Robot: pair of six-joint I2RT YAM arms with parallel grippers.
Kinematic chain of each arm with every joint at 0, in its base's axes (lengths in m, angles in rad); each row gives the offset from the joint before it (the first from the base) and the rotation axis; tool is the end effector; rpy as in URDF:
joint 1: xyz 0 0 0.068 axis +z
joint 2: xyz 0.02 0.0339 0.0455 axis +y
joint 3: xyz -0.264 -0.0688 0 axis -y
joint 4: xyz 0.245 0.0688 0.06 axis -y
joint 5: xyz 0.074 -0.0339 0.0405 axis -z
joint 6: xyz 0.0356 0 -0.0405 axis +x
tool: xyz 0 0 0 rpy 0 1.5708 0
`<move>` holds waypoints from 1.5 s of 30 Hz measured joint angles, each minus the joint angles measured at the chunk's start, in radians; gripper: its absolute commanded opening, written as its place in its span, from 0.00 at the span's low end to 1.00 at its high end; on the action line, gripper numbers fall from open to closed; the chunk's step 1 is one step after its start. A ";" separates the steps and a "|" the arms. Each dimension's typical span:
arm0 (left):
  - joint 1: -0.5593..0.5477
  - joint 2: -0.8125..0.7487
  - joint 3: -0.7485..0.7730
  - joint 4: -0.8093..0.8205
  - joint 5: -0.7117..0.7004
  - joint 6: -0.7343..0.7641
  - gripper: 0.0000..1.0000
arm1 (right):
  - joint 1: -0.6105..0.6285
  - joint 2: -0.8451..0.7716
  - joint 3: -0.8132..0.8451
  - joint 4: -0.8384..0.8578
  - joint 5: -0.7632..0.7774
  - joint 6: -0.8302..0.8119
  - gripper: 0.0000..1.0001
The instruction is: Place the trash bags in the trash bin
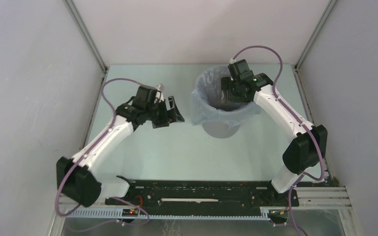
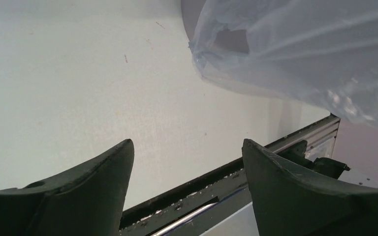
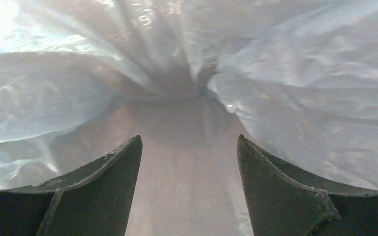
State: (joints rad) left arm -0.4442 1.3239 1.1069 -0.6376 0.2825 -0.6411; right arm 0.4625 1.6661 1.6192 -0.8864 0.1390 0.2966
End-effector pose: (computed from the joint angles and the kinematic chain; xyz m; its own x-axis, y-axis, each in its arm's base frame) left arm 0.2474 -0.1287 0.2937 -0.8915 -0.2118 -0.4004 0.0558 0.8258 -0.5612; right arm 0.3223 0.1552 0.3370 -0.7953 -0.0731 -0.6017 -0.1418 0.9876 0.0675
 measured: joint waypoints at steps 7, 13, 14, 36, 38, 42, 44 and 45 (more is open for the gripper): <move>0.007 -0.274 -0.002 -0.103 -0.114 0.007 0.91 | -0.053 0.000 -0.002 -0.009 0.061 -0.006 0.80; 0.009 -0.362 0.014 -0.175 -0.181 0.005 0.94 | -0.037 -0.004 0.004 -0.024 0.029 -0.009 0.80; 0.009 -0.362 0.026 -0.186 -0.188 0.004 0.94 | -0.034 -0.006 0.011 -0.032 0.017 -0.006 0.80; 0.009 -0.473 0.491 0.000 -0.396 0.042 1.00 | -0.023 -0.558 0.371 -0.184 -0.161 0.051 1.00; 0.009 -0.509 0.520 0.042 -0.465 0.058 1.00 | -0.023 -0.575 0.450 -0.214 -0.135 0.054 1.00; 0.009 -0.564 0.557 0.117 -0.545 0.088 1.00 | -0.023 -0.602 0.583 -0.255 -0.094 0.064 1.00; 0.009 -0.566 0.590 0.142 -0.574 0.116 1.00 | -0.023 -0.621 0.634 -0.262 -0.079 0.069 1.00; 0.009 -0.563 0.608 0.150 -0.588 0.132 1.00 | -0.023 -0.630 0.656 -0.263 -0.074 0.071 1.00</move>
State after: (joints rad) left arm -0.4351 0.7612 1.7149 -0.4877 -0.3054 -0.5095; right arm 0.4400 1.0359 2.2753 -1.1492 0.0650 0.3672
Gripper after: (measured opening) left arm 0.996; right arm 0.997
